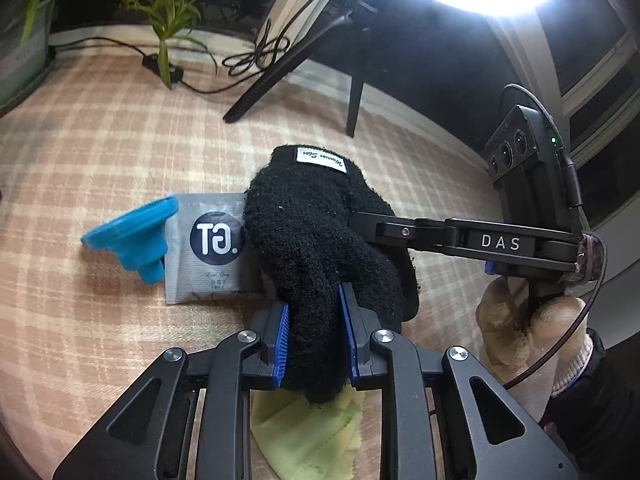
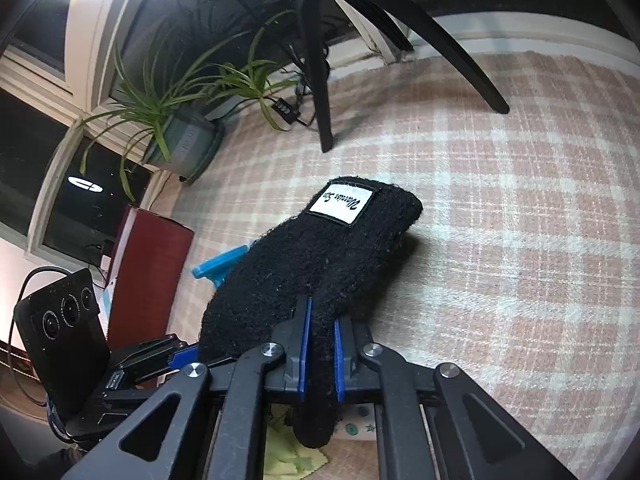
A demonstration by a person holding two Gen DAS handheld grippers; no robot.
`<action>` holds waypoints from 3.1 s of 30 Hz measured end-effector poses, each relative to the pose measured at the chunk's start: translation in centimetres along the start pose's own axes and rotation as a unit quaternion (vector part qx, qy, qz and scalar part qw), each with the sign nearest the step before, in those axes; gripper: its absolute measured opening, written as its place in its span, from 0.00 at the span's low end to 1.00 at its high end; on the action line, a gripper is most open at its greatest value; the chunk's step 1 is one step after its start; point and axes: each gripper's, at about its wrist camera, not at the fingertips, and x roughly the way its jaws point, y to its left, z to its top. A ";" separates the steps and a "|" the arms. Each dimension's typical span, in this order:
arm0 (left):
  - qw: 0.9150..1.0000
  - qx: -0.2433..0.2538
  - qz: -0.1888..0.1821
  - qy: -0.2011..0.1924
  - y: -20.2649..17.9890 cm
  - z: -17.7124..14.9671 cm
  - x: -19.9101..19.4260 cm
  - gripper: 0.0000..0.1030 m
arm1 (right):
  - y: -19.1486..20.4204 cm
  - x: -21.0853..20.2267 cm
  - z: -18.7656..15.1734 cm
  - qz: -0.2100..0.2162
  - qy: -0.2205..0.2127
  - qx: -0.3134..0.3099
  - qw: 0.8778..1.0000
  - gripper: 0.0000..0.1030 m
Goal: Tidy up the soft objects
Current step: 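Close the left gripper on the glove cuff and lift it, then carry the glove with the left gripper over the box, then open the left gripper to drop the glove into the box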
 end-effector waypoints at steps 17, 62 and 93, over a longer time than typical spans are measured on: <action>0.999 0.025 0.004 -0.045 -1.1 -0.8 -6.3 0.20 | 6.5 -4.2 -1.1 0.007 -0.042 -0.054 0.998 0.08; 0.967 -0.077 0.170 -0.174 12.4 -5.4 -28.2 0.20 | 34.3 7.7 -1.0 0.087 0.016 -0.248 0.965 0.08; 0.943 -0.127 0.246 -0.187 15.9 -6.5 -30.3 0.57 | 31.0 6.8 -1.0 0.046 0.001 -0.254 0.966 0.46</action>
